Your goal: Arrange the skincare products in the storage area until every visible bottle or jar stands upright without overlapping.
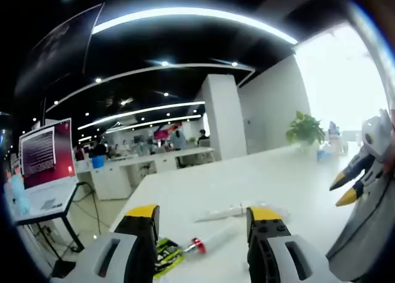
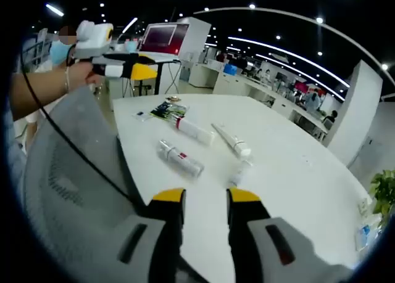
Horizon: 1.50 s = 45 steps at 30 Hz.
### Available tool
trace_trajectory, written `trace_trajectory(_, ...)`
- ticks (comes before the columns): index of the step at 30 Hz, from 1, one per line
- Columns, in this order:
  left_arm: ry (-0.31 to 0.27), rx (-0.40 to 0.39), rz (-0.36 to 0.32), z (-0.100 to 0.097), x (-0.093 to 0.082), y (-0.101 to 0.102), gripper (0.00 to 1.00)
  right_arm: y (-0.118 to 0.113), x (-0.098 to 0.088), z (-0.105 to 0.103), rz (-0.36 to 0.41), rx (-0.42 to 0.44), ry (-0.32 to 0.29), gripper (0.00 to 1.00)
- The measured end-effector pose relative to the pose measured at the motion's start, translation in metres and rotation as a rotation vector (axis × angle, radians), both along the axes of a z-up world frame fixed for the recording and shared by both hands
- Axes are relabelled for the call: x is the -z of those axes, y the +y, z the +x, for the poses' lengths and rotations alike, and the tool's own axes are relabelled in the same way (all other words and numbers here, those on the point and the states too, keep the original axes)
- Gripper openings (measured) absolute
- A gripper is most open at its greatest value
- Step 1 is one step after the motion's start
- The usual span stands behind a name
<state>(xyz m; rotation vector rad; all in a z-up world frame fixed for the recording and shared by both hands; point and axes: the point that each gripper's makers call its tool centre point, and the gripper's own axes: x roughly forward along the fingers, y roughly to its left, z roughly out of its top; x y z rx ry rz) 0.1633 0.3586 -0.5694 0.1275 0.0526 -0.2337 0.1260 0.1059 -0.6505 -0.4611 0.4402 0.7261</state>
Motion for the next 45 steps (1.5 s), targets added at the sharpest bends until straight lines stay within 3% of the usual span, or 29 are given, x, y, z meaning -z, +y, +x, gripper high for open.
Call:
trace_trajectory(4,0.009,0.005,0.007,0.000,0.002,-0.004,0.58,-0.007,0.004,0.001,0.000,0.030,0.023,0.27)
trace_trajectory(9,0.012,0.022,0.020,-0.001,0.004,-0.012,0.58,-0.011,0.002,0.001,-0.036,0.024,-0.034,0.27)
trace_trajectory(17,0.030,0.031,0.040,-0.002,0.007,-0.016,0.57,-0.022,-0.001,0.008,-0.051,0.050,-0.044,0.27)
trace_trajectory(20,0.045,0.027,0.069,0.000,0.011,-0.018,0.57,-0.020,0.000,0.007,-0.067,0.033,-0.052,0.27)
trace_trajectory(23,0.013,-0.008,0.115,-0.001,0.007,-0.012,0.55,-0.011,0.003,-0.001,-0.075,-0.029,-0.035,0.26)
trace_trajectory(24,0.014,-0.018,0.110,-0.002,0.007,-0.009,0.54,-0.008,0.002,-0.004,-0.081,-0.048,-0.045,0.26)
trace_trajectory(26,0.032,-0.035,0.093,-0.004,0.010,-0.005,0.54,-0.004,-0.011,-0.004,-0.114,-0.072,-0.145,0.24)
trace_trajectory(27,0.056,-0.064,0.100,-0.003,0.013,-0.001,0.54,-0.001,-0.019,-0.005,-0.117,-0.089,-0.201,0.23)
trace_trajectory(28,0.066,-0.114,0.103,-0.003,0.012,0.005,0.52,0.001,-0.021,-0.007,-0.104,-0.096,-0.217,0.23)
trace_trajectory(31,0.049,-0.218,0.026,-0.008,0.001,0.013,0.34,0.012,-0.012,-0.017,-0.122,-0.170,-0.211,0.23)
trace_trajectory(32,0.013,-0.283,-0.033,-0.016,-0.009,0.015,0.32,0.013,-0.010,-0.014,-0.145,-0.155,-0.203,0.22)
trace_trajectory(34,-0.050,-0.263,-0.085,-0.023,-0.014,0.003,0.35,0.020,-0.014,-0.014,-0.141,-0.172,-0.225,0.20)
trace_trajectory(36,-0.043,-0.253,0.001,-0.028,-0.007,0.002,0.37,0.029,-0.017,-0.020,-0.099,-0.216,-0.236,0.20)
trace_trajectory(38,-0.029,-0.275,0.059,-0.028,-0.002,0.007,0.34,0.029,-0.019,-0.020,-0.100,-0.207,-0.241,0.20)
trace_trajectory(39,-0.012,-0.271,0.074,-0.026,0.002,0.007,0.34,0.027,-0.020,-0.017,-0.095,-0.185,-0.246,0.20)
trace_trajectory(41,0.038,-0.261,0.101,-0.020,0.010,0.005,0.34,0.023,-0.010,-0.016,-0.120,-0.162,-0.189,0.20)
trace_trajectory(43,0.066,-0.276,0.167,-0.016,0.016,0.008,0.34,0.026,-0.009,-0.014,-0.137,-0.175,-0.193,0.20)
trace_trajectory(45,0.100,-0.291,0.184,-0.015,0.023,0.012,0.33,0.027,-0.007,-0.015,-0.149,-0.178,-0.200,0.20)
